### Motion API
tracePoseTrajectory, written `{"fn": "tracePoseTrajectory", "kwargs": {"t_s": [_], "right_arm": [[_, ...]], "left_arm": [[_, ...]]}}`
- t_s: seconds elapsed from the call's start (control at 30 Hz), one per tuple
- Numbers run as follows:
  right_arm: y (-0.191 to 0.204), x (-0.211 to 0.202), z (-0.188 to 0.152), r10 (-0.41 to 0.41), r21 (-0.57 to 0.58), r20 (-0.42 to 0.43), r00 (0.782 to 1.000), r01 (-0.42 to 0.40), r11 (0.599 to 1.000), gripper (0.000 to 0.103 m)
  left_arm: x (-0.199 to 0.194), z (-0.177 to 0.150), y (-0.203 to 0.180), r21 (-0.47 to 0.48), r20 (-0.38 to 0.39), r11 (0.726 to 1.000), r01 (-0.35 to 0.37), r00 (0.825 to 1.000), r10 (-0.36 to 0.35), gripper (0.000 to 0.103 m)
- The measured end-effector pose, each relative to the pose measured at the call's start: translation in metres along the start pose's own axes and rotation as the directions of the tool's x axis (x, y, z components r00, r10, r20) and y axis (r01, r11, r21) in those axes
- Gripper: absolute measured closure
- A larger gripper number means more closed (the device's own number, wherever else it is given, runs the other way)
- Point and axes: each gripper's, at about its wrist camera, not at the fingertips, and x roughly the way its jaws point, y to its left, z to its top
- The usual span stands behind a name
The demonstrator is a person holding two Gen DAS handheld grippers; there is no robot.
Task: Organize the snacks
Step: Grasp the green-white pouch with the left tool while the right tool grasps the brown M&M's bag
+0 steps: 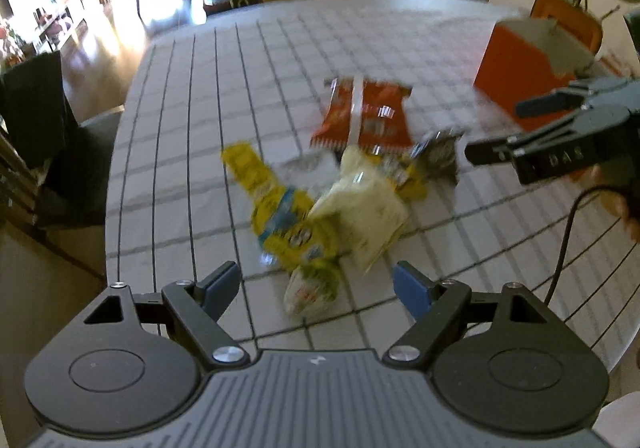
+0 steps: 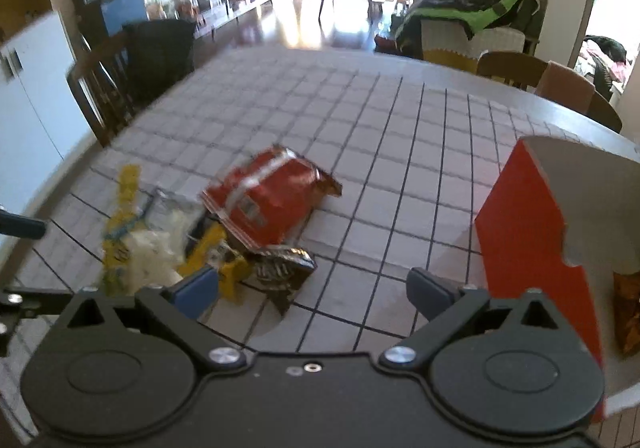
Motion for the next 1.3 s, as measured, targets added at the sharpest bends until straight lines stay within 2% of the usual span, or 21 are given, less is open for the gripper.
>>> {"fn": "tracePoseTrajectory", "kwargs": {"t_s": [0.17,0.3,0.47,0.6,0.67,0.7,0.73,0.93,0.97,1.1,1.13,1.3], "right_arm": [[0.0,0.029,-0.003,0.001,0.004,-0.068,0.998,-0.001,1.0,0.013],[0.002,0.04,-0.004,0.005,0.003,-0.081,0.997,-0.005,1.0,0.017],[0.006,0.053,-0.002,0.01,0.005,-0.095,0.995,-0.01,1.0,0.028],[0.011,0.059,0.002,0.009,-0.02,-0.09,0.996,-0.011,1.0,0.031],[0.013,0.061,0.003,0.009,-0.023,-0.088,0.996,-0.011,1.0,0.034],[0.013,0.062,0.004,0.011,-0.022,-0.088,0.996,-0.013,1.0,0.035],[0.013,0.062,0.004,0.012,-0.02,-0.089,0.996,-0.014,1.0,0.038],[0.013,0.065,0.003,0.016,-0.007,-0.09,0.996,-0.016,1.0,0.055],[0.013,0.065,0.003,0.019,-0.007,-0.088,0.996,-0.02,1.0,0.059],[0.011,0.063,0.001,0.018,0.002,-0.079,0.997,-0.018,1.0,0.066],[0.011,0.062,0.0,0.022,0.007,-0.077,0.997,-0.022,1.0,0.07],[0.007,0.052,-0.005,0.019,0.028,-0.059,0.998,-0.017,0.999,0.071]], "left_arm": [[0.017,-0.008,0.009,0.018,-0.046,1.0,0.017,0.999,-0.016,0.019],[0.03,-0.009,0.014,0.022,-0.069,1.0,0.017,0.998,-0.015,0.019],[0.039,-0.007,0.013,0.043,-0.074,0.999,0.007,0.997,-0.004,0.02],[0.042,-0.005,0.01,0.063,-0.083,0.998,0.013,0.997,-0.008,0.035],[0.045,-0.005,0.008,0.079,-0.087,0.997,0.013,0.996,-0.006,0.037],[0.046,-0.005,0.007,0.082,-0.09,0.997,0.015,0.996,-0.007,0.042],[0.047,-0.005,0.007,0.084,-0.094,0.996,0.018,0.995,-0.01,0.048],[0.049,-0.005,0.006,0.087,-0.096,0.996,0.03,0.995,-0.021,0.068],[0.049,-0.005,0.007,0.083,-0.097,0.996,0.035,0.995,-0.027,0.068],[0.048,-0.006,0.005,0.083,-0.09,0.996,0.026,0.996,-0.018,0.07],[0.048,-0.006,0.005,0.082,-0.09,0.996,0.023,0.996,-0.016,0.07],[0.046,-0.006,0.007,0.054,-0.085,0.998,0.013,0.996,-0.008,0.071]]}}
